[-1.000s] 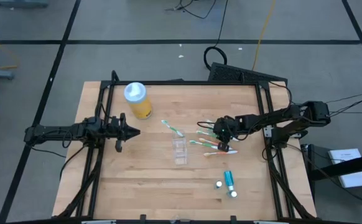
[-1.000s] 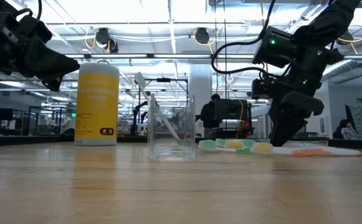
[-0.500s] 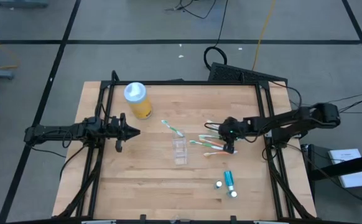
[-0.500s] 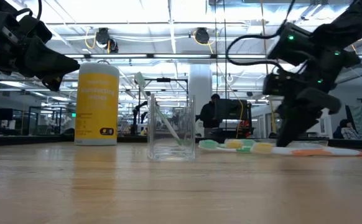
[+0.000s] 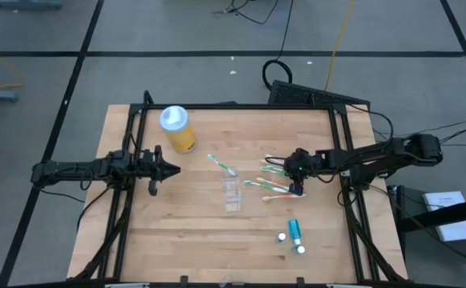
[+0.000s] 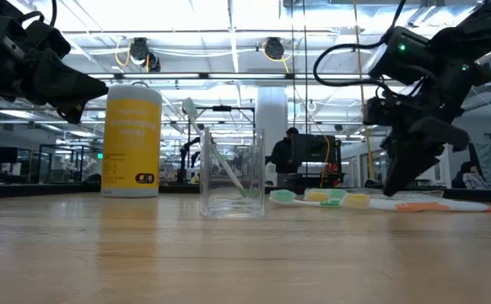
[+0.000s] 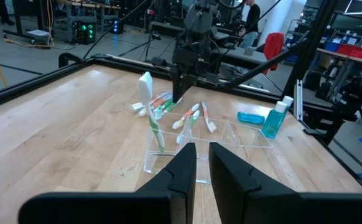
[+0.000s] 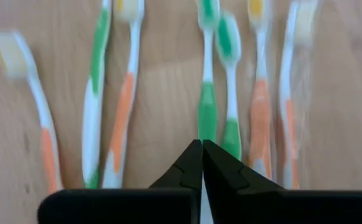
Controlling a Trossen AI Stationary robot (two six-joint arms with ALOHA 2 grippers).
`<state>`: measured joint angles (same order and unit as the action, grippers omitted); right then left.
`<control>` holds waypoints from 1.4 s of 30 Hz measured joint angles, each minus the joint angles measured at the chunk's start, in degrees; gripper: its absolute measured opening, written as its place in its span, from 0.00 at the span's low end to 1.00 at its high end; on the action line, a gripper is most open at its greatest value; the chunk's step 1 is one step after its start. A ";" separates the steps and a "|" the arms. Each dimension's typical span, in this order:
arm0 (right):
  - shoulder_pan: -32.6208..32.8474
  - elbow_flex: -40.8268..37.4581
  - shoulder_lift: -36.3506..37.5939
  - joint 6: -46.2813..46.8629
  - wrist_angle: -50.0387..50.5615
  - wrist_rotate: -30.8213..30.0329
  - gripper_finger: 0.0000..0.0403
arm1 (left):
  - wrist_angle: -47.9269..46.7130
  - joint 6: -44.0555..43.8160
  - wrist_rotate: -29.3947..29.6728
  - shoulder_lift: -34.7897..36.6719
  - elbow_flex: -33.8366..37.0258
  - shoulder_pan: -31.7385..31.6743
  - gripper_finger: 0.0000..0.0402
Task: Pick & Place toothbrushing station
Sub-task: Put the green toothbrush into the transparent organizer
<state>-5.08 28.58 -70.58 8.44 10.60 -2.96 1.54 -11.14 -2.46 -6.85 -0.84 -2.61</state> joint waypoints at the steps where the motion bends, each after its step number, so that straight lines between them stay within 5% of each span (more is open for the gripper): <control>1: 0.00 0.02 -0.31 0.16 -1.35 0.00 0.05 | -0.02 0.00 0.00 0.00 0.00 0.00 0.12; 10: 0.00 0.17 -5.44 -1.97 -12.32 -4.62 0.35 | -0.02 0.00 0.00 0.00 0.00 0.00 0.12; 15: -0.22 0.17 -10.28 -6.29 -15.87 -6.06 0.45 | -0.01 0.00 0.01 0.00 0.00 0.01 0.12; 42: -2.82 3.93 -17.34 -14.19 -26.57 -2.48 0.41 | -0.02 0.01 0.00 0.00 0.00 0.02 0.12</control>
<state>-7.90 32.51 -87.92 -5.75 -15.97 -5.43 1.52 -11.12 -2.46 -6.85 -0.84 -2.60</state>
